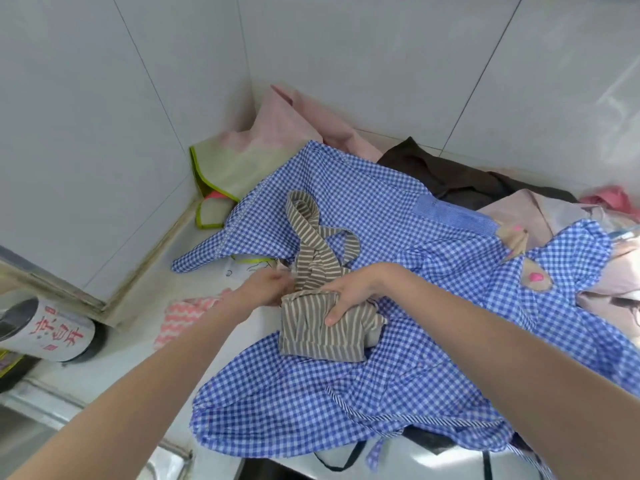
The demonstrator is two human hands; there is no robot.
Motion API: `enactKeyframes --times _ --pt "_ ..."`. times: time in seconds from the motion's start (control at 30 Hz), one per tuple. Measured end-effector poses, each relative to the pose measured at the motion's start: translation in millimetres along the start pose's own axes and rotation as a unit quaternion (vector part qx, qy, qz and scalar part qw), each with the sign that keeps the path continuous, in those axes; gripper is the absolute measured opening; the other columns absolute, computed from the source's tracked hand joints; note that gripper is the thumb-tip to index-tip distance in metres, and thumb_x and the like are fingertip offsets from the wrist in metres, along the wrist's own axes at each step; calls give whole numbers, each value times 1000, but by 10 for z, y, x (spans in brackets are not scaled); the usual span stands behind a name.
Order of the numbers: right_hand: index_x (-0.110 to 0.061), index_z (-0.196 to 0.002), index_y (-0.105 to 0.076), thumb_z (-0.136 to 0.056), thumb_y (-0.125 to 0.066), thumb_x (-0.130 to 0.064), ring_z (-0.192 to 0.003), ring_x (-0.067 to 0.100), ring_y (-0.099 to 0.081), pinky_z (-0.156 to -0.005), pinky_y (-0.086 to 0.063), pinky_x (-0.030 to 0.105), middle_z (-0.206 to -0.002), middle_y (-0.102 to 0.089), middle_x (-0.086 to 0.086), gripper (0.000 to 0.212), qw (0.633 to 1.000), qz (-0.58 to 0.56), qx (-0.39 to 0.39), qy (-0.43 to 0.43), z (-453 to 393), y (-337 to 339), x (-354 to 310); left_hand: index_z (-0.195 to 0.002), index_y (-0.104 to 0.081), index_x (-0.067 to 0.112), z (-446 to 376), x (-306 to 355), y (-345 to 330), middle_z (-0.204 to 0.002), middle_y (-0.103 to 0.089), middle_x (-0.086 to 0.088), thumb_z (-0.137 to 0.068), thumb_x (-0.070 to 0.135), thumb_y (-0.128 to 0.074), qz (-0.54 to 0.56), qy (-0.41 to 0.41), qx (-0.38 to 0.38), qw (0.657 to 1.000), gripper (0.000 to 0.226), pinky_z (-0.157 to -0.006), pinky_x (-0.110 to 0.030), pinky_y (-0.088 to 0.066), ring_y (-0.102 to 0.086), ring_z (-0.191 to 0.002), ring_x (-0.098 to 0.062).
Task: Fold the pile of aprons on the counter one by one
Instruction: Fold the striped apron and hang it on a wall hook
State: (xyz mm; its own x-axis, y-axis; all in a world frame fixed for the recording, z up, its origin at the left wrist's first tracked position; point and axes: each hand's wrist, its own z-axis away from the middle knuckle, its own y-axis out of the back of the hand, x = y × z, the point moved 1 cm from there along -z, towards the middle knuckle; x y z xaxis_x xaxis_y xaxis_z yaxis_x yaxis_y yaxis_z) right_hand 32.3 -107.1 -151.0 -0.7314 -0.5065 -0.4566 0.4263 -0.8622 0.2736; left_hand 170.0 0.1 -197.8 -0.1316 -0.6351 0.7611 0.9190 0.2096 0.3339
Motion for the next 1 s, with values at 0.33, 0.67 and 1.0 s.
enactKeyframes --times 0.33,0.67,1.0 --pt "-14 -141 -33 -80 -68 -49 -127 24 -40 -104 -36 35 -143 -37 8 79 964 121 235 26 126 -272 83 -108 -60 10 128 59 -29 -87 -52 16 -91 29 -59 -227 -230 -89 942 25 -69 -7 -37 -50 -83 -4" --pt "-18 -138 -37 -77 -75 -39 -120 19 -50 -103 -41 33 -134 -51 2 75 956 -76 283 21 69 -513 378 -128 -51 11 22 11 -191 -128 -54 -9 -97 38 -44 -290 -159 -44 943 42 -88 -25 -38 -50 -119 -26" --pt "-14 -146 -21 -87 -54 -54 -130 18 -39 -110 -33 33 -144 -35 1 78 961 -153 230 34 80 -469 424 -148 4 0 417 -73 -422 -157 1 -13 -79 68 -49 -679 -292 -4 674 110 -118 -44 0 -2 -146 -29"
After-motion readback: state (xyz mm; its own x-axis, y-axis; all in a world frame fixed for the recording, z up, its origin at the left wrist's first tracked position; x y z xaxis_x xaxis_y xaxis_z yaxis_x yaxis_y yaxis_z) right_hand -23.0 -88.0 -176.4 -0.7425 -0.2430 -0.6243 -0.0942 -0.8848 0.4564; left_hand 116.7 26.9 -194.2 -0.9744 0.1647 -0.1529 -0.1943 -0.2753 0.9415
